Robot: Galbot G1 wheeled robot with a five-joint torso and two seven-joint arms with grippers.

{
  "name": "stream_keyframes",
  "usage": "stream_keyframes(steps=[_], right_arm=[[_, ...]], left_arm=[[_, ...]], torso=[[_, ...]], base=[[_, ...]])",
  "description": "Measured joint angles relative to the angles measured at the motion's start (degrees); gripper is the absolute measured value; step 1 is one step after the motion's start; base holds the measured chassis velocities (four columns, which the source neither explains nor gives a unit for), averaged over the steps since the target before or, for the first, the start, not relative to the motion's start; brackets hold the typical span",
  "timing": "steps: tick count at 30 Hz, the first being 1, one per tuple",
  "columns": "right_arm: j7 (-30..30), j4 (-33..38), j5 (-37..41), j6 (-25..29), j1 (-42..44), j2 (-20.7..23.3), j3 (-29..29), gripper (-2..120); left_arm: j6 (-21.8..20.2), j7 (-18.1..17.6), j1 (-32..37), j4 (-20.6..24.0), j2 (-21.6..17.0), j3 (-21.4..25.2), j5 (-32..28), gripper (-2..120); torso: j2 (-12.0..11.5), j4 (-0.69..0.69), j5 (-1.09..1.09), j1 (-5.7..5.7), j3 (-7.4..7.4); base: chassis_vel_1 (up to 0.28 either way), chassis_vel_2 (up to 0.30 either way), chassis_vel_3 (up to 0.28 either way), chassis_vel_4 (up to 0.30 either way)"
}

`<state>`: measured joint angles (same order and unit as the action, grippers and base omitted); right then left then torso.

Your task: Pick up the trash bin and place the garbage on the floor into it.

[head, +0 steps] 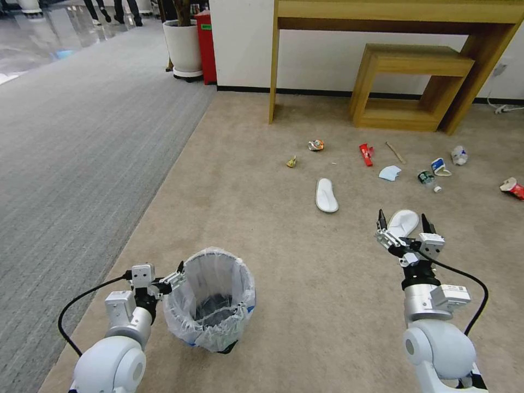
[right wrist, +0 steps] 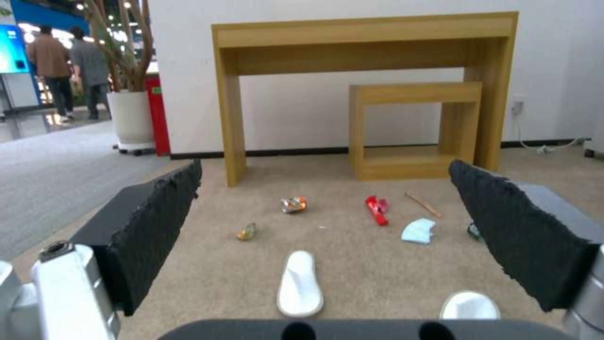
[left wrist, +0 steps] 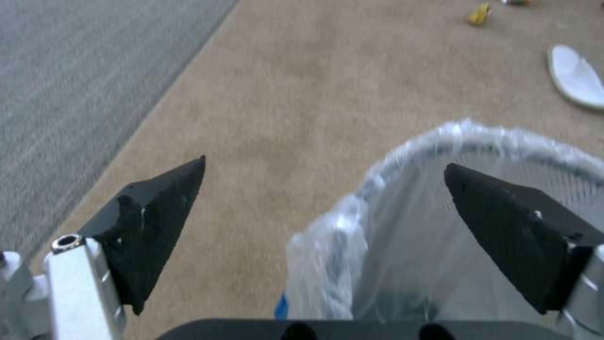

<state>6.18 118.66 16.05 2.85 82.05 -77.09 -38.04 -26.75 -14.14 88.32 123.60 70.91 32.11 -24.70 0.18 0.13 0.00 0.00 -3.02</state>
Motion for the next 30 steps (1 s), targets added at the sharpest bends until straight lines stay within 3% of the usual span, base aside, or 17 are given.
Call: stream_keyframes(steps=[16, 30], right_arm=[[0.7, 0.7, 0.5, -1.3, 0.4, 0.2, -0.2, 100], [0.9, 0.8, 0.8, -1.4, 0.5, 0.6, -0.4, 100]], left_arm=[[-1.7, -3.7, 2.3, 0.2, 0.6, -3.1, -0.4, 100], [-1.7, -4.6, 1.4, -3.4, 1.9, -4.6, -1.2, 100]], torso=[[0.0, 0.0, 0.0, 0.0, 0.0], [0.0, 0.0, 0.0, 0.0, 0.0]], base=[[0.0, 0.0, 0.0, 0.0], [0.0, 0.0, 0.0, 0.0]])
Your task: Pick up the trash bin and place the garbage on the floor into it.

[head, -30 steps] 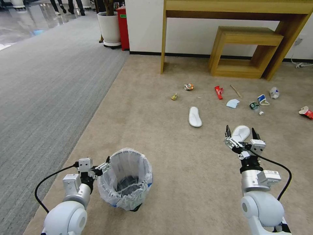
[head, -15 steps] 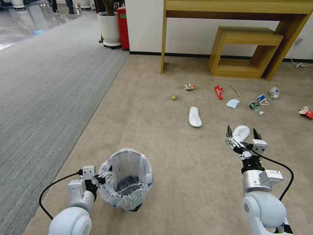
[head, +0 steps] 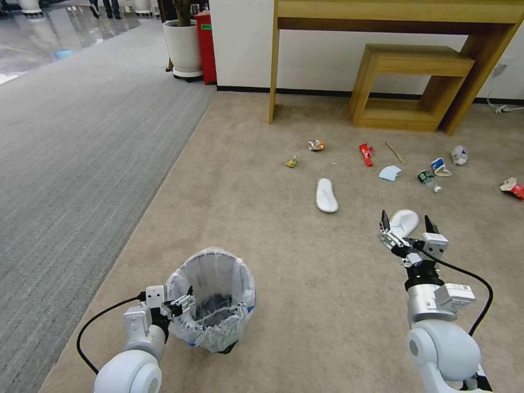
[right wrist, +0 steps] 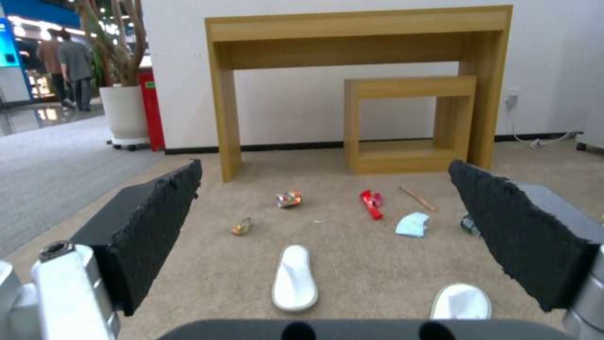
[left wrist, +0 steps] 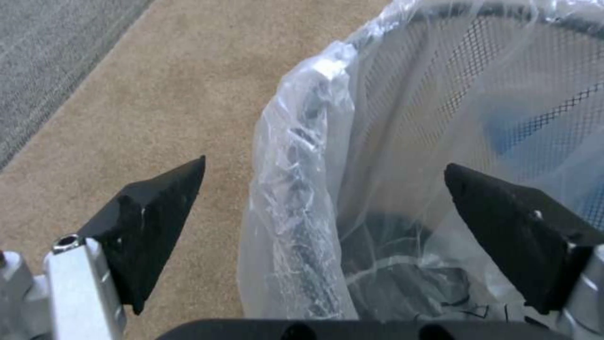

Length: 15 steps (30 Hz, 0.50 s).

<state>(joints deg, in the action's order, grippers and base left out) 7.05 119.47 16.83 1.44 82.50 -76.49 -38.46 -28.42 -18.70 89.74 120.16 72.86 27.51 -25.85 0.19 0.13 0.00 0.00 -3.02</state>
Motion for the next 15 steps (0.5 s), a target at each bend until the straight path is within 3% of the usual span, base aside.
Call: stream_keyframes(steps=[15], right_arm=[[0.0, -0.2, 0.0, -0.2, -0.1, 0.1, 0.1, 100]], left_arm=[[0.0, -0.5, -0.5, -1.5, 0.1, -0.2, -0.7, 100]], torso=[[0.0, 0.0, 0.0, 0.0, 0.0]], base=[[0.0, 0.0, 0.0, 0.0]])
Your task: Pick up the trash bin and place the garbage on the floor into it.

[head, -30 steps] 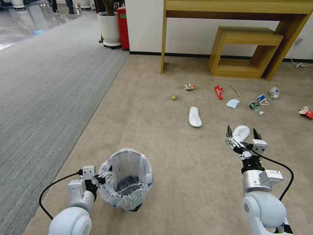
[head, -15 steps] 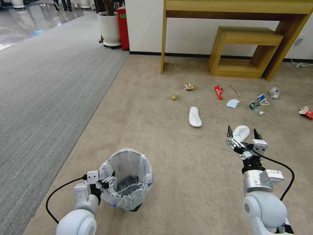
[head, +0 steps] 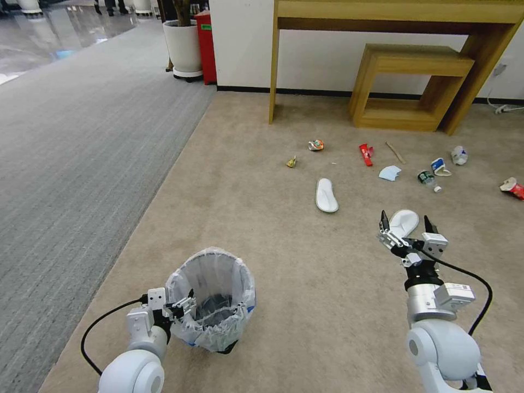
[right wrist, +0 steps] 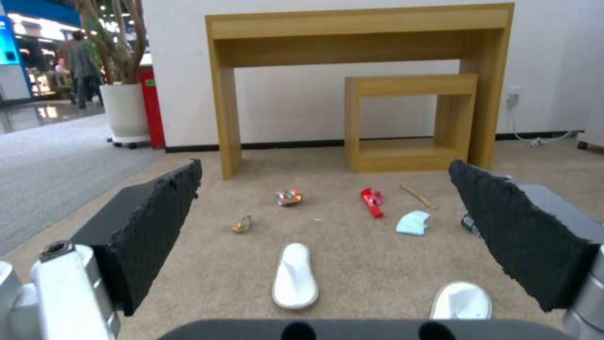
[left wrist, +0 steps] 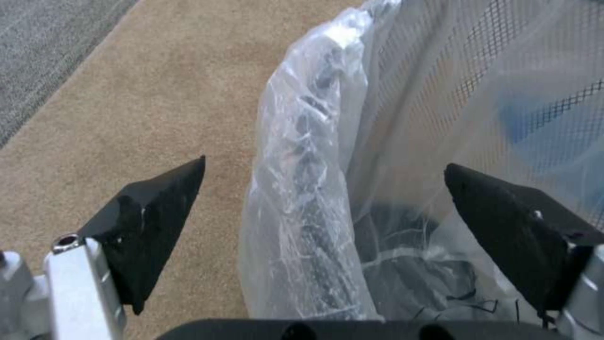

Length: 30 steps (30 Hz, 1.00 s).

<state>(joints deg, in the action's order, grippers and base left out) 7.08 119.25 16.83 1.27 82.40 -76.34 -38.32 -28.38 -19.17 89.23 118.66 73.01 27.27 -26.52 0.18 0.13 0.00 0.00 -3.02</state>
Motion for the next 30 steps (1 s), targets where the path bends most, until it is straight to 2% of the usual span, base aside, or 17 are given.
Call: stream_keyframes(steps=[13, 30], right_arm=[[0.0, -0.4, 0.1, -0.5, -0.2, 0.2, 0.1, 100], [0.1, -1.3, 0.8, -1.3, -1.1, 0.8, 0.3, 100]], left_arm=[[0.0, -0.8, -0.4, -1.1, 0.3, -0.4, -0.6, 100], [-3.8, -4.0, -1.2, 0.1, -2.0, -0.6, -6.1, 100]], torso=[[0.0, 0.0, 0.0, 0.0, 0.0], [0.0, 0.0, 0.0, 0.0, 0.0]], base=[[0.0, 0.0, 0.0, 0.0], [0.0, 0.0, 0.0, 0.0]])
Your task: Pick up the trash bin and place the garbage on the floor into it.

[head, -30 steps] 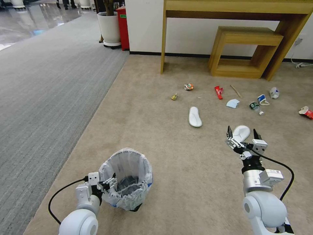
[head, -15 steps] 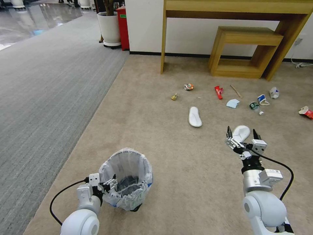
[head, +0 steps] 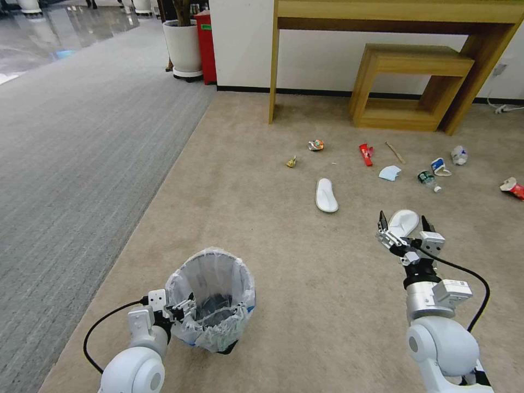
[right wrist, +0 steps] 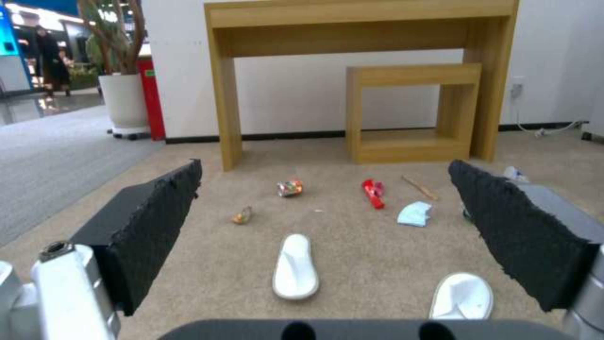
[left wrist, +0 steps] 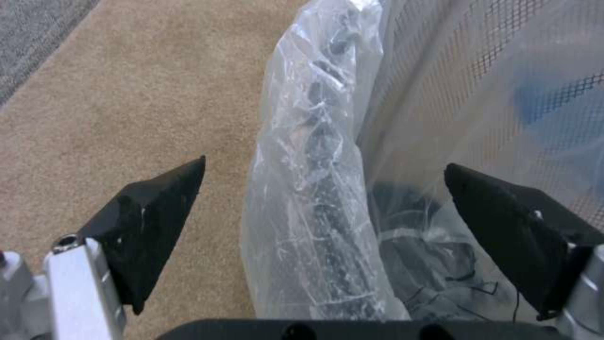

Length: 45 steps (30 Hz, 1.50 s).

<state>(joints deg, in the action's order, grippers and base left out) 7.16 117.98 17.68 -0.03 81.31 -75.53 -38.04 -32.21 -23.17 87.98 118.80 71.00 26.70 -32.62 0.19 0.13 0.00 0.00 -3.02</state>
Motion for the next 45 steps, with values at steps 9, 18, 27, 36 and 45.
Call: stream_keyframes(steps=[9, 18, 27, 36, 45], right_arm=[[0.0, -0.2, 0.0, 0.0, -0.1, 0.0, 0.0, 100], [0.0, -0.3, -0.1, 0.0, 0.0, -0.1, 0.0, 100], [0.0, -0.2, -0.3, 0.1, 0.1, -0.2, 0.0, 100], [0.0, -0.1, -0.6, 0.1, 0.3, -0.4, 0.1, 100], [0.0, 0.0, -0.6, 0.2, 0.3, -0.4, 0.0, 100]], left_arm=[[-1.5, -1.4, -0.3, 0.6, -1.5, 0.5, -2.8, 100], [-2.1, -2.1, -0.3, 1.0, -2.0, 1.1, -4.2, 99], [-2.2, -2.3, -0.1, 1.2, -2.0, 1.1, -4.4, 99], [-2.3, -2.4, -0.3, 0.5, -2.3, 1.1, -4.5, 99], [-2.3, -2.5, -0.4, 0.1, -2.3, 1.0, -4.5, 99]], torso=[[0.0, 0.0, 0.0, 0.0, 0.0], [0.0, 0.0, 0.0, 0.0, 0.0], [0.0, 0.0, 0.0, 0.0, 0.0], [0.0, 0.0, 0.0, 0.0, 0.0], [0.0, 0.0, 0.01, 0.0, 0.0]], base=[[0.0, 0.0, 0.0, 0.0], [0.0, 0.0, 0.0, 0.0], [0.0, 0.0, 0.0, 0.0], [0.0, 0.0, 0.0, 0.0], [0.0, 0.0, 0.0, 0.0]])
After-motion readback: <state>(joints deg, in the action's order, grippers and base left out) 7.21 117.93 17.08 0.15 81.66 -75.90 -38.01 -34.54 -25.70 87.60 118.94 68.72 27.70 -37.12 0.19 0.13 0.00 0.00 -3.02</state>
